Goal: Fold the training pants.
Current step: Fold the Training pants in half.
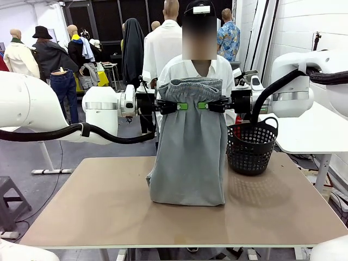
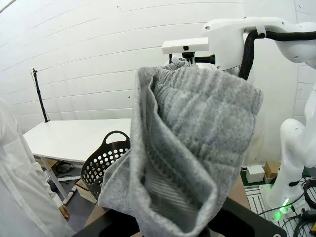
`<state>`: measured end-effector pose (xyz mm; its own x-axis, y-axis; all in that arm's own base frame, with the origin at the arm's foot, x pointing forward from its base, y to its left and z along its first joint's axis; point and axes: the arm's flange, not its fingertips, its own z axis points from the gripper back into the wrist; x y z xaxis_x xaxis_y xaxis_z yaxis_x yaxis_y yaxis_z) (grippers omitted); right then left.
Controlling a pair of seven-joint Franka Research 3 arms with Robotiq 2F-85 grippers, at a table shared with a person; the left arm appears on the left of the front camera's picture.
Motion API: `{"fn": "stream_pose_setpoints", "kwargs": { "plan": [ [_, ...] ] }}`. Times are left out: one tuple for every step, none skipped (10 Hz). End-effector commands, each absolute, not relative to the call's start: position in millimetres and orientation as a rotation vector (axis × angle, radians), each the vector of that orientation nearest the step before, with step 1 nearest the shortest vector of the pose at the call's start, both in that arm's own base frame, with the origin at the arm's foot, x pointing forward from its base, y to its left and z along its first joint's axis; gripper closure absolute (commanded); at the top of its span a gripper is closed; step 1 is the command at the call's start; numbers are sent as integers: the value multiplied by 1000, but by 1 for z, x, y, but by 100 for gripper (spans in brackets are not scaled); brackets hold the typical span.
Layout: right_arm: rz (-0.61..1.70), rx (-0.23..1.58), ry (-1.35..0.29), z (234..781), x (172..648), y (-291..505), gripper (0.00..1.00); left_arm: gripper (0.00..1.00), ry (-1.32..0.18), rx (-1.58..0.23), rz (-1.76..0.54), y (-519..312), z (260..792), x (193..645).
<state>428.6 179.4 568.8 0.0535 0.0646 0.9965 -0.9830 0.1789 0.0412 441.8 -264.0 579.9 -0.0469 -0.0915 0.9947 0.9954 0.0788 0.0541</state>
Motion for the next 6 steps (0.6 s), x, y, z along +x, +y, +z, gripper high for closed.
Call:
{"fn": "stream_pose_setpoints", "kwargs": {
  "plan": [
    [1076,1058,-1209,572,428,180,100,100,-1238,-1059,-1218,-265,583,438],
    [1076,1058,-1209,572,428,180,100,100,-1238,-1059,-1218,-265,583,438],
    [1076,1058,-1209,572,428,180,100,100,-1238,-1059,-1218,-265,583,438],
    [1076,1058,-1209,572,428,180,100,100,-1238,-1059,-1218,-265,583,438],
    [1076,1058,-1209,572,428,180,100,100,-1238,-1059,-1218,-265,583,438],
    [1076,1058,-1209,572,428,180,100,100,-1238,-1059,-1218,-265,583,438]
  ]
}}
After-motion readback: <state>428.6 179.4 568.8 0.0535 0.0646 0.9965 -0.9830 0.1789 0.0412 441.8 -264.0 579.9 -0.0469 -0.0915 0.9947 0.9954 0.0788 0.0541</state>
